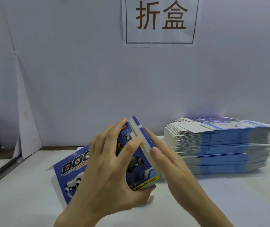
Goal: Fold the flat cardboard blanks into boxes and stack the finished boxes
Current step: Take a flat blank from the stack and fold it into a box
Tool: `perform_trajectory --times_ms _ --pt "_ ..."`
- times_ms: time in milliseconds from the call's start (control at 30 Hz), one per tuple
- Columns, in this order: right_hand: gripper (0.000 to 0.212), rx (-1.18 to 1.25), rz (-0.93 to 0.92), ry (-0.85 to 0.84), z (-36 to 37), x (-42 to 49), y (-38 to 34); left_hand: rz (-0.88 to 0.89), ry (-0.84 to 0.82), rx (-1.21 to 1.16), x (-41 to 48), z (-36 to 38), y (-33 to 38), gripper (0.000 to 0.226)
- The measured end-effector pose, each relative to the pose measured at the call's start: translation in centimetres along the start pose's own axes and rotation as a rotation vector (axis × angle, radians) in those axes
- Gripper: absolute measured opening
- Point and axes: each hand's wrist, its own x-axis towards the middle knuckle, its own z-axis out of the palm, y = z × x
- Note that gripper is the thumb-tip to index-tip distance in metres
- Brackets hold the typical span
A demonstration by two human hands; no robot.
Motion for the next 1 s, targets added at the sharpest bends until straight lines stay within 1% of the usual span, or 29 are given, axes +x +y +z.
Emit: perform_trajectory --times_ms 167,367,467,567,633,733,767,833,867,933,1000 --pt "0.044 -0.046 -0.069 0.064 0.6 0.0 0.1 0.01 0.016 -0.003 -0.1 0.2 -0.1 0.085" --pt "0.045 -0.065 -0.031 0.088 0.3 0.0 -0.1 -0.023 0.017 0.014 -0.2 0.4 0.5 0.086" --pt "0.044 -0.189 -0.063 0.101 -0.1 -0.1 -0.5 -0.035 0.05 0.002 -0.1 0.5 1.0 0.09" --pt "0.042 -0.224 -0.048 0.016 -0.5 -0.2 -1.2 -0.051 0.084 -0.022 -0.1 0.3 1.4 0.1" --pt "0.047 -0.219 -0.054 -0.03 -0.7 -0.3 -1.5 -0.096 0.105 -0.026 -0.1 0.2 1.5 0.104" --pt "0.055 -0.2 -0.107 0.089 -1.3 -0.5 -1.5 -0.244 0.184 -0.056 0.0 0.1 2.0 0.1" --pt "0.055 -0.189 -0.123 0.11 -1.4 -0.5 -1.4 -0.301 0.206 -0.068 0.1 0.0 2.2 0.1" --pt "0.046 -0.134 -0.158 0.106 -1.4 -0.4 -1.1 -0.379 0.21 -0.071 0.3 -0.2 2.5 0.105" --pt "0.04 -0.101 -0.179 0.114 -1.5 -0.4 -1.1 -0.392 0.196 -0.078 0.4 -0.4 2.5 0.108" --pt "0.034 -0.081 -0.246 0.17 -1.4 -0.2 -1.3 -0.353 0.175 -0.117 0.5 -0.9 2.3 0.109" --pt "0.035 -0.04 -0.318 0.242 -1.5 -0.1 -1.3 -0.302 0.182 -0.229 0.8 -1.6 1.7 0.098"
